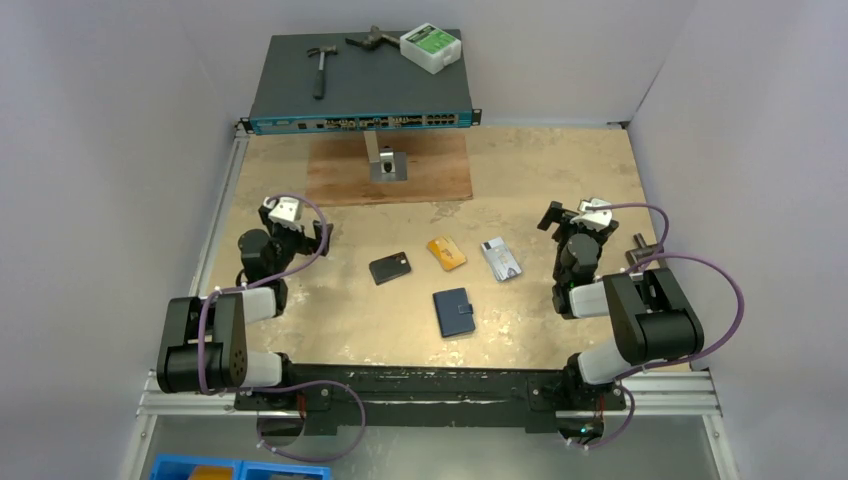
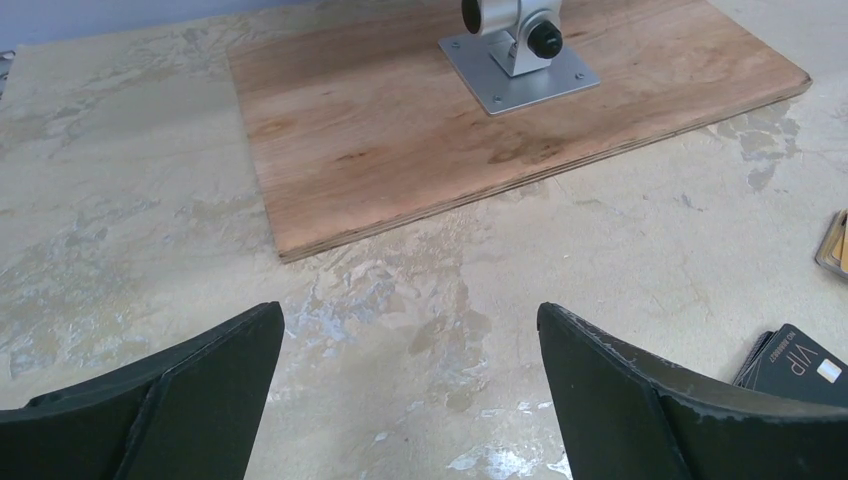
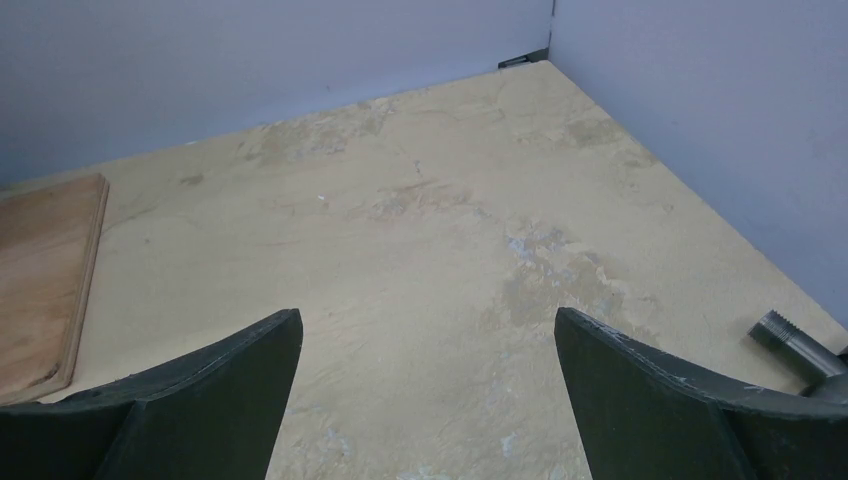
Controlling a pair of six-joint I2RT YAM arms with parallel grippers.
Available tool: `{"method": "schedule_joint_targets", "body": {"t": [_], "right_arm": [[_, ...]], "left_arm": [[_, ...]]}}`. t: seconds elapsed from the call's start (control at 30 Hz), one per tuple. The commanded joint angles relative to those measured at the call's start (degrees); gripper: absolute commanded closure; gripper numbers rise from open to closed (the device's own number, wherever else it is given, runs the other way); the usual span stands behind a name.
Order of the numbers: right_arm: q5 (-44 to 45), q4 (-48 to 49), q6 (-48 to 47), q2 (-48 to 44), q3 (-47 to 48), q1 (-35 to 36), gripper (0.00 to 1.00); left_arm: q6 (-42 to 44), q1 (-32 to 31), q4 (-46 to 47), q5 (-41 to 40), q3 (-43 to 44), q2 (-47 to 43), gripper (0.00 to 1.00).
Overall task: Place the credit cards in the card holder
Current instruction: Pick up the card holder from the center of the board.
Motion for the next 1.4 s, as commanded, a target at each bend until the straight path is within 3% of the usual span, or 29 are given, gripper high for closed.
{"method": "schedule_joint_targets", "body": {"t": [0.0,0.17,0.27,0.33,0.37,0.47,0.5,0.57,0.63,0.77,0.83,0.93,1.07,1.23,1.37], "right_arm": [[0.1,2.9,-0.7,-0.3,0.3,-0.2,0.01],[0.9,1.3,1.1,-1.6,0.1,-0.2,0.01],[0.0,5.4,-1.0,-3.5,-2.6,-0.2,0.01],[4.6,4.2,-0.9,-7.2,-3.1,0.5,0.01],[6.8,-3.7,1.4,-10.8,-1.0,0.6,0.01],[11.0,-37.0,16.3,-18.0,10.9,0.4,0.01],[11.3,-43.7,20.2,-18.2,14.5,0.3,0.01],[8.9,-54.8,28.4,-18.0,20.4,0.1,0.01],[-1.5,-58.6,32.1,-19.7,22.4,-0.4,0.01],[-19.4,-55.1,32.3,-26.5,18.4,-0.1,0.01],[-21.3,-57.8,31.3,-30.1,17.5,3.6,0.01],[-12.1,-65.9,27.9,-33.6,16.7,18.2,0.01],[-4.1,-70.5,30.3,-33.4,13.3,33.5,0.01],[2.2,-75.4,33.8,-27.4,12.8,45.7,0.01],[2.3,-76.2,37.0,-24.7,11.6,48.3,0.01]], "left_arm": [[1.2,-0.8,2.0,-0.6,0.3,-0.3,0.0],[1.3,-0.8,1.7,-0.6,0.4,-0.4,0.0],[-0.1,0.4,1.6,-0.1,0.5,-1.7,0.0],[-2.2,1.4,-2.0,0.5,1.4,-4.4,0.0],[-2.4,2.1,-7.3,2.0,3.5,-6.9,0.0],[3.5,2.4,-38.5,2.4,17.4,-11.0,0.0],[5.0,2.4,-50.2,2.1,22.2,-11.1,0.0],[6.7,2.4,-65.1,1.3,30.6,-11.1,0.0],[7.8,2.4,-75.5,0.9,35.1,-11.7,0.0],[10.0,2.4,-90.6,-0.5,40.5,-15.0,0.0],[11.0,2.4,-97.3,-0.8,42.8,-16.5,0.0],[13.0,2.4,-104.6,-1.0,44.5,-18.9,0.0],[16.6,2.4,-110.0,-1.0,44.9,-21.6,0.0],[19.5,2.4,-114.7,-1.8,44.1,-23.1,0.0],[20.6,2.4,-115.7,-0.9,42.9,-23.6,0.0]]}}
